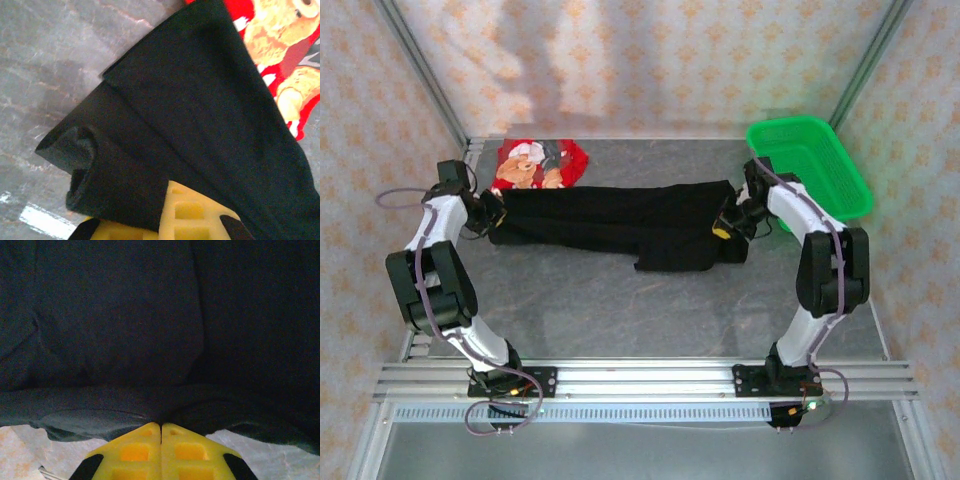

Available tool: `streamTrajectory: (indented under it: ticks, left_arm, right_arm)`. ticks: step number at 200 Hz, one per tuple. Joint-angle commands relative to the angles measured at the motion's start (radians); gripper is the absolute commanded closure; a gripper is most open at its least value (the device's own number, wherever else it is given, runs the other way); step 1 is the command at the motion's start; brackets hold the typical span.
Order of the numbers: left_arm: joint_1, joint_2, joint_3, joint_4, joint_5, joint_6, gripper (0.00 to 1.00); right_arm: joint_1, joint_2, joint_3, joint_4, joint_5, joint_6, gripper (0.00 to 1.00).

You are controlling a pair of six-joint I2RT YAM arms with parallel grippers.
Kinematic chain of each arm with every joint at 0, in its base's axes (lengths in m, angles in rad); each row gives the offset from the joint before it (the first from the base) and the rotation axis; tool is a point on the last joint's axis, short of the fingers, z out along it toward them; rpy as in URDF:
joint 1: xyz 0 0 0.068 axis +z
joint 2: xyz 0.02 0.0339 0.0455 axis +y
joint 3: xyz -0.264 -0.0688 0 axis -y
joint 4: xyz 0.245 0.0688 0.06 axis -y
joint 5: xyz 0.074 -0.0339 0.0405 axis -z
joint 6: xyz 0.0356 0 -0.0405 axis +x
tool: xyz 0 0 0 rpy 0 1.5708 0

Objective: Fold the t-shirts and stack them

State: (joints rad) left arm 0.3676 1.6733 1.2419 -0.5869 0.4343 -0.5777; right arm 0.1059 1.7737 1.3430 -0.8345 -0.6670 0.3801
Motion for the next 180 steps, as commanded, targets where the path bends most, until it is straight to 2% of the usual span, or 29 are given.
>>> streamTrajectory:
  ticks: [1, 121, 161, 180]
  left_arm:
    - [-0.009, 0.01, 0.08, -0.017, -0.03, -0.004, 1.0]
    - [-0.031, 0.219, 0.304, -0.058, -0.037, 0.028, 1.0]
    - [-0.039, 0.285, 0.341, -0.064, -0.037, 0.038, 1.0]
    - [-0.039, 0.304, 0.356, -0.07, -0.035, 0.038, 1.0]
  right_arm:
    - [-0.017, 0.038, 0.073, -0.028, -0.007, -0.025, 1.0]
    - [-0.084, 0.329, 0.349, 0.01, -0.067, -0.005, 0.94]
    - [-0.084, 0.408, 0.398, 0.119, -0.11, 0.037, 0.8]
    - [-0.086, 0.412, 0.394, 0.23, -0.145, 0.102, 0.66]
